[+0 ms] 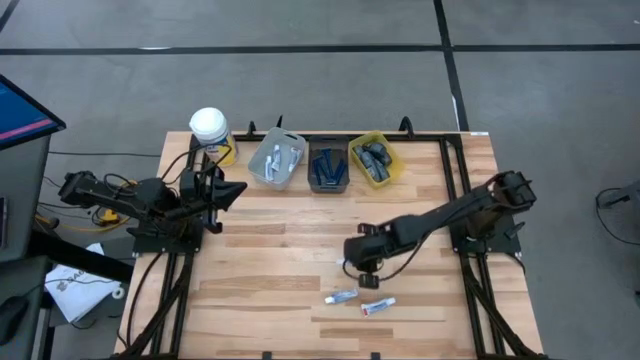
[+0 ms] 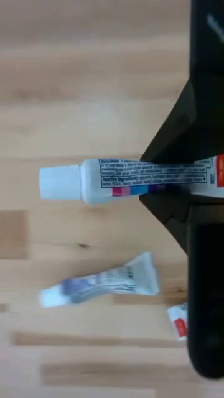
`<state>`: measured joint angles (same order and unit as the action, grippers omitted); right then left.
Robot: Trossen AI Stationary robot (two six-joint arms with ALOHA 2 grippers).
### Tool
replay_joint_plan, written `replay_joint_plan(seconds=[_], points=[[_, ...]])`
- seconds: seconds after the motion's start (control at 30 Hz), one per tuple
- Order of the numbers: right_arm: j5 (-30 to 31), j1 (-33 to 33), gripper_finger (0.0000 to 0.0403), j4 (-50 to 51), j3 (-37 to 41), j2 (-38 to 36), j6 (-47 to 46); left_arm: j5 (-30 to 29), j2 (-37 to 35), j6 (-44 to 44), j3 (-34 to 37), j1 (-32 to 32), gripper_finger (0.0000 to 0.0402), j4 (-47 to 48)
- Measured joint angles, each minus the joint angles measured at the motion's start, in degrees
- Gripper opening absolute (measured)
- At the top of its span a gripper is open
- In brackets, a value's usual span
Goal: Pick & Place Travel size toiletries
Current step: Put the toothpaste into the gray bin
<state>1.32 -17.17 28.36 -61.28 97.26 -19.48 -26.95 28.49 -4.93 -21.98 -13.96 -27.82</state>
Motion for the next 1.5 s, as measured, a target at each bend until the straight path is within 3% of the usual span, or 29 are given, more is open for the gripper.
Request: replay_joint_plan(seconds=[0.3,0.53,0.67,0.77,1.13,1.27,1.5], points=[[0.21,9.04,0.0055,-6.79,-0.07,-9.5,3.32,-2.67,5.83,-0.05,-0.07,0.74,0.0023,-0.25],[0.17,15.08,0.0055,-14.47,-0.15,-14.17,5.86,0.44,17.6,-4.19,-0.07,6.17,0.0119,-7.64],[0.15,16.81,0.0055,-17.01,-0.15,-15.18,6.59,6.82,25.67,-7.46,-0.07,10.93,0.0178,-15.01],[0.05,17.48,0.0055,-18.97,-0.15,-15.18,6.59,10.45,31.63,-7.57,-1.06,13.88,0.02,-19.73],[-0.02,18.09,0.0055,-22.08,-0.15,-15.18,7.97,29.44,47.01,-10.47,-9.03,20.24,0.0179,-26.98],[0.0,18.1,0.0055,-22.21,-0.15,-15.18,7.99,32.51,49.94,-10.11,-11.08,20.22,0.0177,-28.5],[-0.02,18.1,0.0055,-23.43,-0.15,-15.18,8.08,32.87,53.54,-10.36,-12.39,20.22,0.0182,-28.93]])
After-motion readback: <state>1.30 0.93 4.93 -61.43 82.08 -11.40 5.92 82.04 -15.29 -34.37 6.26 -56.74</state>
